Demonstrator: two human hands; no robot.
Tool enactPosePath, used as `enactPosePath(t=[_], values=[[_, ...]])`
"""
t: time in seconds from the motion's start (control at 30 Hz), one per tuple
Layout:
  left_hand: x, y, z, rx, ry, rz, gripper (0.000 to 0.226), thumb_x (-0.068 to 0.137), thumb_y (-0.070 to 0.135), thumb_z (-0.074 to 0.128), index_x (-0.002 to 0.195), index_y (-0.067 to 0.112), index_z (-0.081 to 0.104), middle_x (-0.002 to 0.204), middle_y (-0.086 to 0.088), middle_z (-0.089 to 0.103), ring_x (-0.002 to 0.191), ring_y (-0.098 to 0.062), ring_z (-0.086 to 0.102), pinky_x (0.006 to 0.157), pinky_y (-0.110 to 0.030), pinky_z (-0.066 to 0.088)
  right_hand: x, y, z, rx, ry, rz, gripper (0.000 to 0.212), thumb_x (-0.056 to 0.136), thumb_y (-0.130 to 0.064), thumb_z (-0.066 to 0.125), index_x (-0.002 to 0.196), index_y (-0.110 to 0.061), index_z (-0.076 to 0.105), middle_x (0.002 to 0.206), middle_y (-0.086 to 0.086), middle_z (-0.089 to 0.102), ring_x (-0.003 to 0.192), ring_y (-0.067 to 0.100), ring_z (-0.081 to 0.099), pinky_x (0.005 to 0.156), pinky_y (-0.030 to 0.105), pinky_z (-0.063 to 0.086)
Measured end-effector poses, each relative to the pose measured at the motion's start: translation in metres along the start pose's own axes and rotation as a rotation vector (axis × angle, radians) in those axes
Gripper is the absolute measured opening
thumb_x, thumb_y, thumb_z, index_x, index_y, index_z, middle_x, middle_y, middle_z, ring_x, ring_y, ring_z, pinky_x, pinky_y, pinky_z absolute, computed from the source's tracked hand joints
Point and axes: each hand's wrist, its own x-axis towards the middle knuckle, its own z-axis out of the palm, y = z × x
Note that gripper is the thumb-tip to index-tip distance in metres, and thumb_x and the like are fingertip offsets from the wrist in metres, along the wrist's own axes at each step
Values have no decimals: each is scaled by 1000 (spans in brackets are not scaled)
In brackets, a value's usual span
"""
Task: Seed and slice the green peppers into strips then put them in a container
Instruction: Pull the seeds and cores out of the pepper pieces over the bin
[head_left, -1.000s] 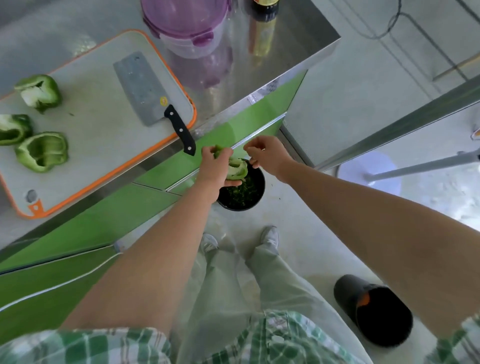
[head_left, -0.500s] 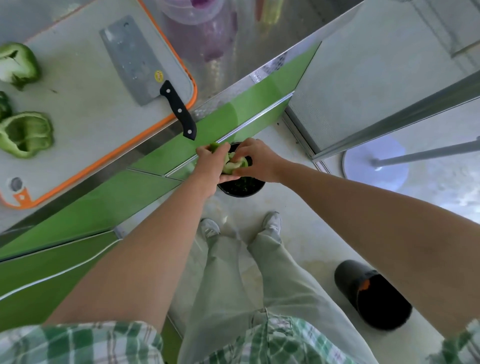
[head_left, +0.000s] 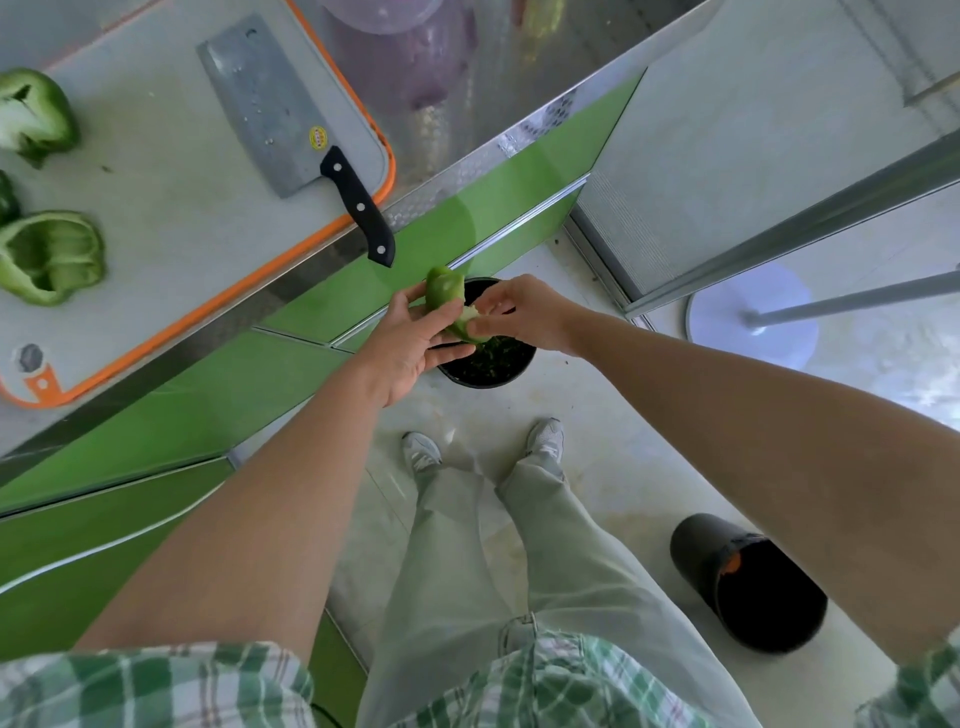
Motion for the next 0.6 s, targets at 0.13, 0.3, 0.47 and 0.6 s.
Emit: enactPosePath(t=[0.13, 0.3, 0.47, 0.6], values=[[4, -3, 2, -32, 50, 23, 48, 91, 10, 65, 130, 11, 37, 118, -13, 62, 91, -27, 71, 76, -37, 61, 3, -2, 3, 32, 62, -63, 26, 89, -32, 65, 103, -10, 67, 103, 1, 55, 93, 15, 53, 88, 33, 45], [9, -7, 5, -74, 82, 50, 44, 92, 11, 65, 126, 10, 38, 116, -18, 63, 87, -24, 71, 76, -37, 61, 7, 1, 9, 129, 133, -60, 16, 88, -26, 68, 84, -11, 67, 70, -4, 55, 68, 12, 48, 70, 32, 43], [13, -10, 4, -40, 129, 69, 43, 91, 13, 67, 122, 11, 37, 120, -18, 59, 94, -26, 70, 78, -37, 61, 10, 6, 19, 284, 152, 24, 15, 89, -27, 68, 75, -25, 62, 73, -6, 62, 72, 14, 59, 81, 35, 51], [18, -14, 6, 83, 245, 132, 49, 89, 12, 69, 118, 14, 29, 121, -14, 52, 113, -33, 61, 81, -36, 60, 13, 5, 29, 200, 221, 56, 22, 90, -28, 65, 70, -26, 57, 69, -3, 61, 66, 13, 58, 71, 29, 50]])
